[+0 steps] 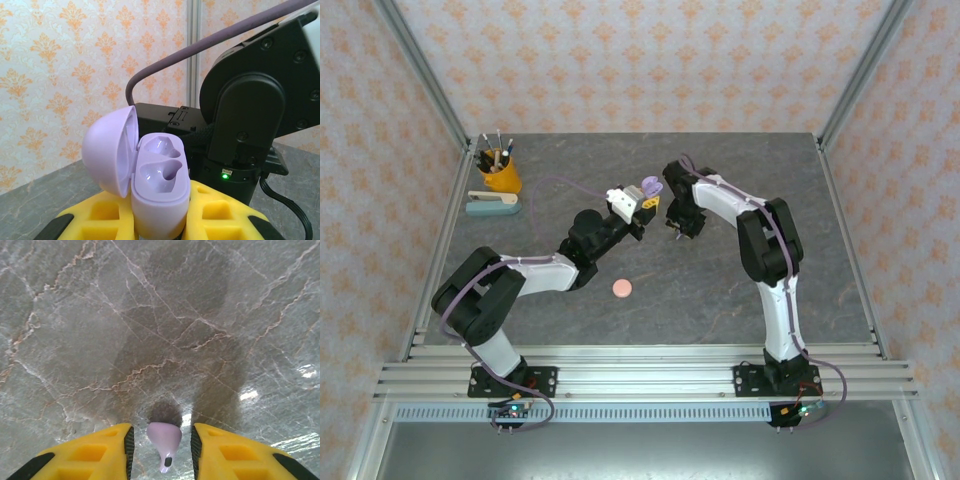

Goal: Insert the wireless bluetooth earbuds into the charging case

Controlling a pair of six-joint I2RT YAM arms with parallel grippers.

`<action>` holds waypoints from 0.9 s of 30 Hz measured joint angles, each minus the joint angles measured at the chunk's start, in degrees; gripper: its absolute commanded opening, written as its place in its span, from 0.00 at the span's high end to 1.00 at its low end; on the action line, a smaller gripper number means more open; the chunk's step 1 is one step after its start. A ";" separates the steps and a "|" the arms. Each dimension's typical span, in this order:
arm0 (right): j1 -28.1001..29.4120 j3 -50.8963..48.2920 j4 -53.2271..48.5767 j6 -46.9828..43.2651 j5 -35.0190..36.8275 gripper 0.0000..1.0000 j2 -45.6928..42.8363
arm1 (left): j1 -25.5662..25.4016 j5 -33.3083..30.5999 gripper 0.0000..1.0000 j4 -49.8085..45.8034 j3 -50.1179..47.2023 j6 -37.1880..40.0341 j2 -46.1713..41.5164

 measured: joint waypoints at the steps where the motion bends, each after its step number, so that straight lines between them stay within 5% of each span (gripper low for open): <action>1: 0.00 0.00 0.00 0.00 0.00 0.63 0.22 | 0.00 0.00 1.00 0.02 0.00 0.00 0.00; 27: 0.00 -1.62 1.95 -0.04 -0.15 0.88 -0.79 | 0.00 0.00 1.00 0.07 0.00 0.00 -0.11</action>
